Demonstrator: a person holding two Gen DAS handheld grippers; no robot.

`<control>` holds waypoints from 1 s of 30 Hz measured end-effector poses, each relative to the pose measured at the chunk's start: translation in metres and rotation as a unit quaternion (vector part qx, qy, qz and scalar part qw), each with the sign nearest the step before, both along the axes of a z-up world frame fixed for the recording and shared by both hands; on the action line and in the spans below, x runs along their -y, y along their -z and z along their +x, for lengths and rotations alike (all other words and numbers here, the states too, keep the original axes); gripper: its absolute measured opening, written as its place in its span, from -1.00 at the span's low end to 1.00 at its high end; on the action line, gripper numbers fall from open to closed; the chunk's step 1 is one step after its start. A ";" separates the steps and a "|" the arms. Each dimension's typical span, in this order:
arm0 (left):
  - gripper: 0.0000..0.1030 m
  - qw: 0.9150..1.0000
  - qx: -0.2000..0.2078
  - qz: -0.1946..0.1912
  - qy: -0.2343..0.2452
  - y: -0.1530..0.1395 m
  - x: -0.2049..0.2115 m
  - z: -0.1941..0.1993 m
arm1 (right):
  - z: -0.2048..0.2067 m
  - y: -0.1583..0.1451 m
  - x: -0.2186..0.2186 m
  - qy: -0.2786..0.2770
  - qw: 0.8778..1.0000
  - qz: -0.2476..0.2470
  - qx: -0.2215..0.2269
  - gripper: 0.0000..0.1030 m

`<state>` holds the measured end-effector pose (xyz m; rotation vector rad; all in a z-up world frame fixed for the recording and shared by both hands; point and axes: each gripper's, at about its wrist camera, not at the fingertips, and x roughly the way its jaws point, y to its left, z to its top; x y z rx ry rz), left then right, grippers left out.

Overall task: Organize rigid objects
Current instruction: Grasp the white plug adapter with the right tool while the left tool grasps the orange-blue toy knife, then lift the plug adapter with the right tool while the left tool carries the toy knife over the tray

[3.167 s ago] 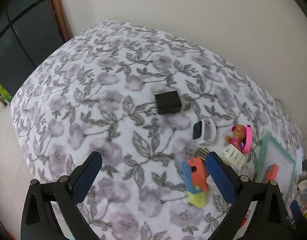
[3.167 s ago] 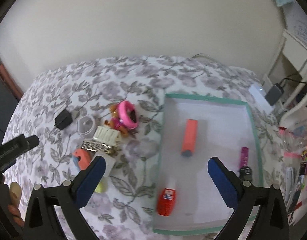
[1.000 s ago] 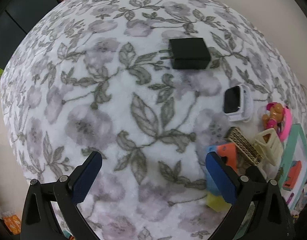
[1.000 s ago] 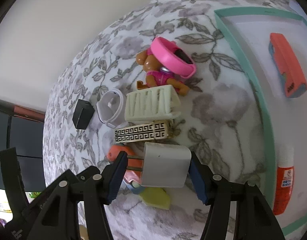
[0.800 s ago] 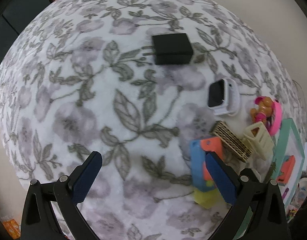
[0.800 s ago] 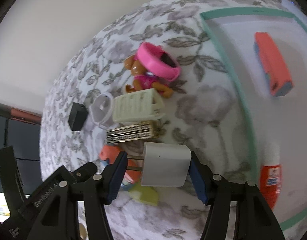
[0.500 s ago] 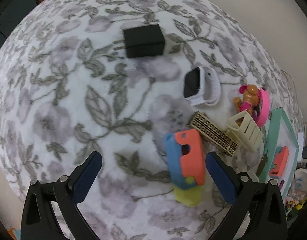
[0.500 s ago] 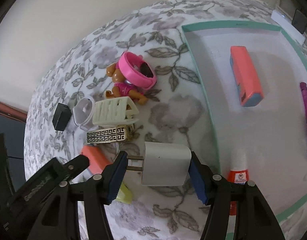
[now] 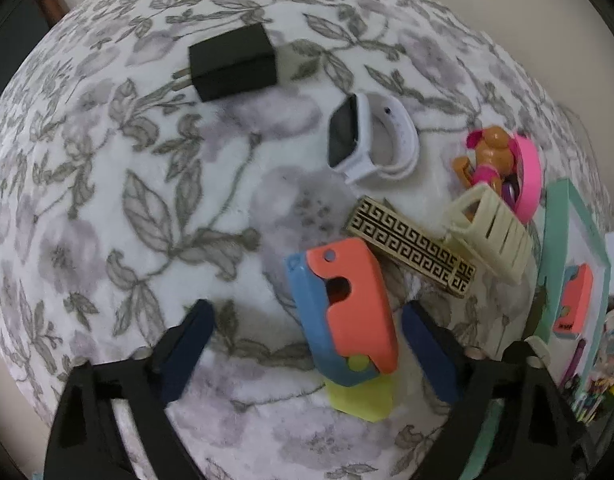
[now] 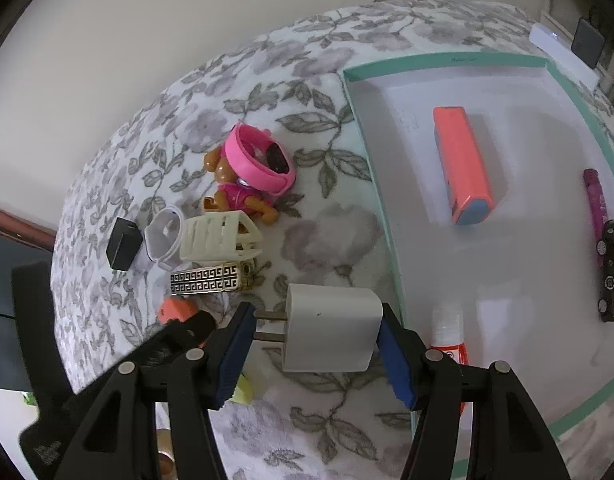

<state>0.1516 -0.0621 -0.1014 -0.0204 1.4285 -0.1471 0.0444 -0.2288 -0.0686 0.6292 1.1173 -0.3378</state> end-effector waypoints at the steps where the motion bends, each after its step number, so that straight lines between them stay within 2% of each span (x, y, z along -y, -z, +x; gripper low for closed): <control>1: 0.73 1.000 0.004 0.007 0.004 0.001 0.003 -0.002 | 0.000 0.001 0.000 0.000 1.000 0.001 0.000 0.23; 8: 0.66 0.997 0.029 0.054 0.039 0.004 0.026 -0.014 | -0.001 0.002 0.001 0.002 1.000 0.008 -0.001 0.23; 11: 0.64 0.996 0.038 0.061 0.054 -0.001 0.031 -0.018 | -0.001 0.002 0.003 0.006 1.000 0.012 -0.002 0.23; 15: 0.43 0.997 0.027 0.046 0.062 -0.004 0.033 -0.019 | -0.001 0.002 0.001 0.006 1.000 0.011 -0.002 0.23; 21: -0.04 0.997 0.022 0.043 0.066 -0.009 0.028 -0.019 | 0.000 0.003 0.000 0.002 1.000 0.011 -0.004 0.23; 24: -0.13 0.997 0.021 0.040 0.061 -0.007 0.022 -0.015 | 0.001 0.003 -0.001 -0.001 1.000 0.011 -0.005 0.23; 30: -0.15 0.995 0.034 0.059 0.075 -0.011 0.028 -0.018 | 0.003 0.005 -0.004 -0.012 1.000 0.012 -0.008 0.23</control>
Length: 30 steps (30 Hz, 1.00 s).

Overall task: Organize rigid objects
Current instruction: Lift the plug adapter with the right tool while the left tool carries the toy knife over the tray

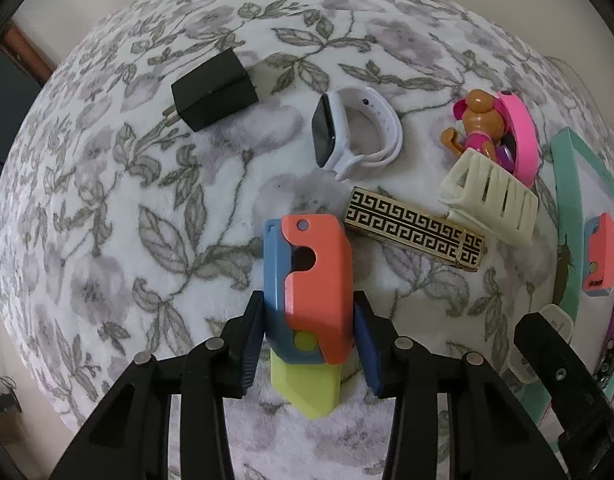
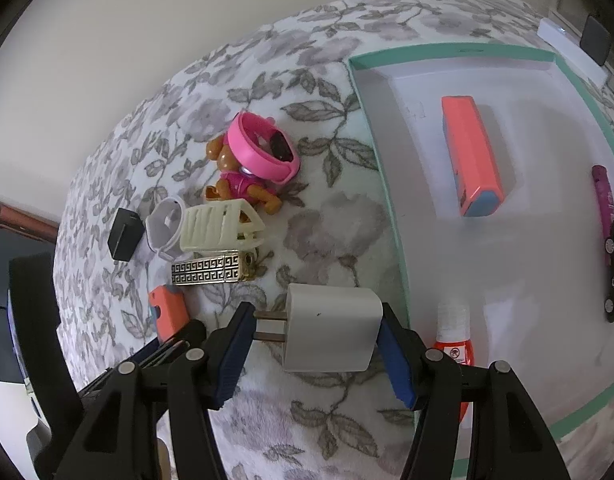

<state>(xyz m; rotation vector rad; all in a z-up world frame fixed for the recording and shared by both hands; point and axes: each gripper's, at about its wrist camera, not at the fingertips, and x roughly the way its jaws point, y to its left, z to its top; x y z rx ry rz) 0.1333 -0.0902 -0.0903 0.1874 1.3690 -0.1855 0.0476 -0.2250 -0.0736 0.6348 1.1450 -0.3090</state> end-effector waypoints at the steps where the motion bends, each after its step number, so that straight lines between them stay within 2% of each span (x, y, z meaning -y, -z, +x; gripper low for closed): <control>1: -0.15 1.000 0.001 0.002 0.003 0.000 0.001 -0.001 | 0.000 0.001 0.000 -0.001 1.000 0.003 -0.001 0.23; 5: -0.15 1.000 -0.004 -0.004 -0.001 -0.001 0.009 0.002 | -0.001 0.000 0.001 -0.003 1.000 0.003 -0.002 0.23; 8: -0.15 1.000 -0.001 -0.013 -0.006 -0.003 -0.006 0.004 | -0.001 -0.004 0.002 -0.004 1.000 0.006 0.005 0.23; 14: -0.15 0.999 0.015 -0.032 -0.021 -0.026 -0.016 0.006 | -0.001 -0.016 0.002 -0.008 1.000 0.007 0.019 0.23; 20: -0.15 0.995 0.067 -0.072 -0.033 -0.074 -0.029 -0.001 | -0.008 -0.049 0.005 -0.004 0.998 0.003 0.063 0.23; 25: -0.15 0.986 0.125 -0.109 -0.020 -0.122 -0.031 -0.013 | -0.020 -0.086 0.013 0.005 0.994 -0.002 0.112 0.23; 30: -0.15 0.976 0.157 -0.152 0.004 -0.150 -0.021 -0.022 | -0.037 -0.117 0.032 0.026 0.989 -0.019 0.144 0.23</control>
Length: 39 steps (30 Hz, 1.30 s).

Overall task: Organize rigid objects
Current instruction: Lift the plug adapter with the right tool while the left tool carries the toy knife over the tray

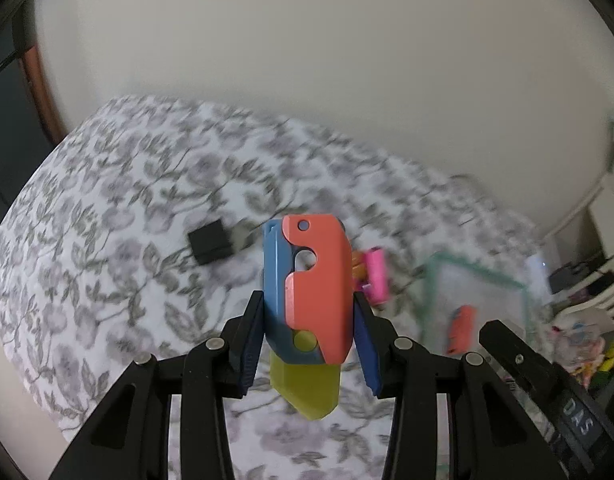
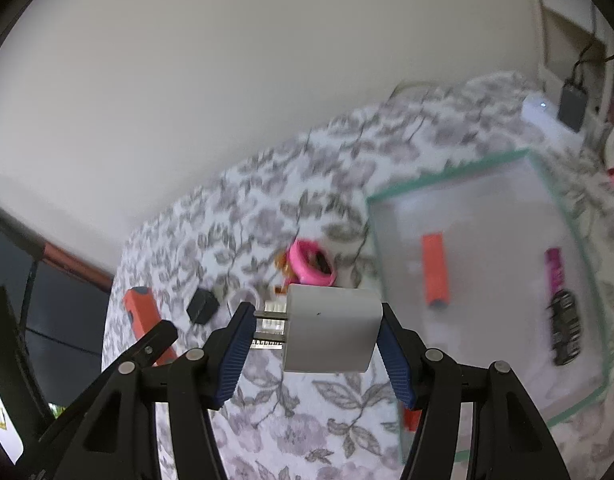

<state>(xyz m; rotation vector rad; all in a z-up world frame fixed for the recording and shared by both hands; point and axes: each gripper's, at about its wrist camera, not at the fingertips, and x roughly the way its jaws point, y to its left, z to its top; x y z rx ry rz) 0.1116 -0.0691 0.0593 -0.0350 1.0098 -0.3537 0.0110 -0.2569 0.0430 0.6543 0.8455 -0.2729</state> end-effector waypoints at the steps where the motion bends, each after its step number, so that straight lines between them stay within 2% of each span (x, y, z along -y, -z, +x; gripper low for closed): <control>1: -0.15 1.000 0.004 -0.009 0.007 -0.004 0.002 -0.003 | -0.004 -0.006 0.005 0.007 1.000 -0.007 0.005 0.23; 5: -0.15 0.999 0.019 -0.031 0.031 -0.018 0.019 -0.014 | -0.021 -0.026 0.028 0.037 0.999 -0.034 0.016 0.23; 13: -0.15 0.994 0.047 -0.021 0.097 -0.025 0.069 -0.051 | -0.060 -0.055 0.080 0.108 0.991 -0.074 0.029 0.23; 22: -0.15 0.986 0.030 0.011 0.163 0.009 0.125 -0.082 | -0.084 -0.054 0.115 0.146 0.981 -0.128 -0.009 0.23; 26: -0.15 0.984 0.008 0.027 0.176 0.031 0.141 -0.089 | -0.084 -0.044 0.126 0.150 0.979 -0.137 -0.030 0.23; 31: -0.15 0.982 -0.027 0.050 0.181 0.061 0.153 -0.089 | -0.071 -0.015 0.134 0.136 0.978 -0.141 -0.077 0.23; 33: -0.15 0.981 -0.037 0.058 0.184 0.072 0.156 -0.089 | -0.063 0.005 0.136 0.123 0.976 -0.144 -0.111 0.23; 39: -0.15 0.976 -0.063 0.085 0.189 0.101 0.164 -0.090 | -0.051 0.061 0.140 0.100 0.972 -0.117 -0.176 0.23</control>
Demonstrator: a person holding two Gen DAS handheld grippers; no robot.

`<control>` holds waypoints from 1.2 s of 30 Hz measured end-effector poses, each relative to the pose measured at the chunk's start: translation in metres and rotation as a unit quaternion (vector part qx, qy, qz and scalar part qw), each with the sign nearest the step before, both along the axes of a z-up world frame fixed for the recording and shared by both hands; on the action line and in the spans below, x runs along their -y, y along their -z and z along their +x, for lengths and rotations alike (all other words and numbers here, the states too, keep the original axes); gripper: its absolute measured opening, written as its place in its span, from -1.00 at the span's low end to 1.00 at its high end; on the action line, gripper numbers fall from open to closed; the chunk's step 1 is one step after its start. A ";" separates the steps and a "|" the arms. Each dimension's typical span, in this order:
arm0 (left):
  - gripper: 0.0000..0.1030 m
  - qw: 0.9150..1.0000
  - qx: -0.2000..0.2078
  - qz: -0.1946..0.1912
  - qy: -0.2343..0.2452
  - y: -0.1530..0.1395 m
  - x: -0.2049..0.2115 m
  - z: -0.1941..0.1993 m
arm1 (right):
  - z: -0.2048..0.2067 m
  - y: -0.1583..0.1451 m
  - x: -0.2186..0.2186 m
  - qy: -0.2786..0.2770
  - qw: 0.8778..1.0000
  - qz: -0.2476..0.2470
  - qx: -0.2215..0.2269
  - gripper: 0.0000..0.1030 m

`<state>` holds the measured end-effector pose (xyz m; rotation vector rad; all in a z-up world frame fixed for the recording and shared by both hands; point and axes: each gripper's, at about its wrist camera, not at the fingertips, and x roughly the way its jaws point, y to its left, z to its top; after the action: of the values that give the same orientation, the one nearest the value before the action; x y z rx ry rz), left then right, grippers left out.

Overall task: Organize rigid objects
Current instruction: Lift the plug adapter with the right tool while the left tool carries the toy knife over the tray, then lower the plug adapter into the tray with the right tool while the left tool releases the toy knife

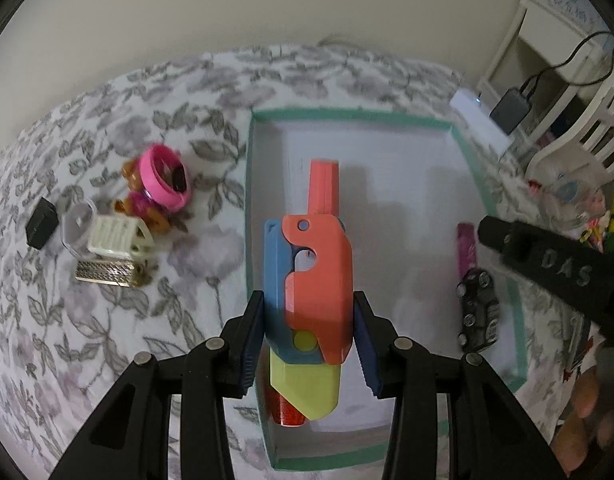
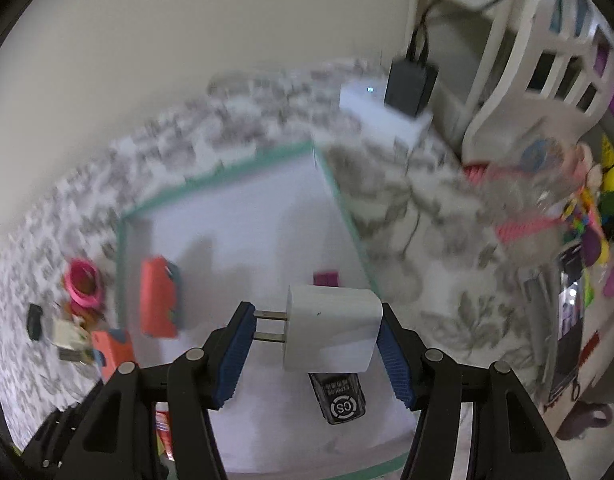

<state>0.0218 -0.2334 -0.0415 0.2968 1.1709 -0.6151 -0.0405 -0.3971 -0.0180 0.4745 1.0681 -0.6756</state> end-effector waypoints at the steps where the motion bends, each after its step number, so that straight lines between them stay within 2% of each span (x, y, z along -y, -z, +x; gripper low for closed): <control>1: -0.15 1.000 -0.005 0.004 0.000 0.004 0.000 0.000 | 0.001 0.008 0.000 -0.003 1.000 0.002 -0.010 0.23; 13: -0.15 0.999 -0.021 0.029 0.001 0.026 0.001 0.002 | 0.008 0.035 -0.006 -0.022 0.998 -0.002 -0.055 0.23; 36: -0.14 0.999 -0.030 0.027 0.002 0.026 0.000 0.004 | 0.010 0.035 -0.007 -0.023 0.998 0.002 -0.065 0.27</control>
<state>0.0261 -0.2339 -0.0678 0.3275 1.2463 -0.6000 -0.0307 -0.3902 -0.0535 0.4135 1.2000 -0.6712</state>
